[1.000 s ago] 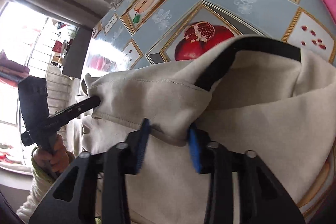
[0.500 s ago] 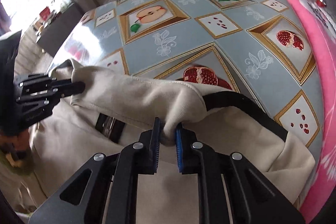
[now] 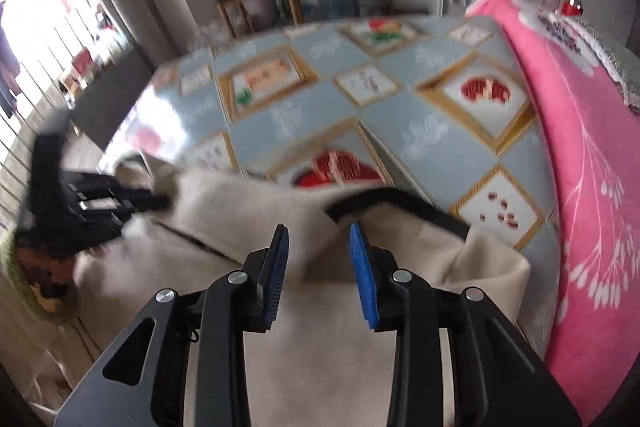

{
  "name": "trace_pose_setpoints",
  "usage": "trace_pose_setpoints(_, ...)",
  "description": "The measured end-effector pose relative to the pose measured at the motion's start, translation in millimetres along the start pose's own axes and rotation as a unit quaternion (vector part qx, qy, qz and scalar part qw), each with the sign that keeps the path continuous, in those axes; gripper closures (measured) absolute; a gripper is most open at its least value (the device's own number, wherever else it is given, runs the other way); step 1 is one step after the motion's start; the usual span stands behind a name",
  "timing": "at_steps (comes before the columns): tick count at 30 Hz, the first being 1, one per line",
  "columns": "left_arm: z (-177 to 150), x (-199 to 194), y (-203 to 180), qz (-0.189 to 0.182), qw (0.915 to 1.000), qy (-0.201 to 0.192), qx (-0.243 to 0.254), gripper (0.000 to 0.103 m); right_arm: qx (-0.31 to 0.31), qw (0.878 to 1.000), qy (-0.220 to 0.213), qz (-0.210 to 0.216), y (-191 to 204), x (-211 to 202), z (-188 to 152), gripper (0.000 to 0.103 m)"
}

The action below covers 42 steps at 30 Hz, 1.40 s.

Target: Fold large clothes

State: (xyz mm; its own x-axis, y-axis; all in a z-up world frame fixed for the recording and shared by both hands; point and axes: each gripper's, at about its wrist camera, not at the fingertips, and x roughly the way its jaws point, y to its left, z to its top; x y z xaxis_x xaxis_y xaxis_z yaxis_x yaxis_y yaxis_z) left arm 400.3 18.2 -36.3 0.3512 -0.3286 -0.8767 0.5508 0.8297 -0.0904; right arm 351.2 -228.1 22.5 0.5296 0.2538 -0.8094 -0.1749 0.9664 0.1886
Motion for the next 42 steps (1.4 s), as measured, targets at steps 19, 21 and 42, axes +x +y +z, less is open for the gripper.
trace_pose_setpoints(19,11,-58,13,-0.052,0.9922,-0.088,-0.071,0.09,-0.048,0.993,0.054,0.09,73,82,-4,0.071)
trace_pose_setpoints(21,12,-42,-15,-0.059,0.9957,-0.06,-0.038,0.089,-0.06,0.994,0.051,0.081,77,83,-5,0.071)
trace_pose_setpoints(42,-5,-1,-16,-0.052,0.9945,-0.041,-0.081,0.091,-0.008,0.997,0.044,0.07,-5,25,-2,0.072)
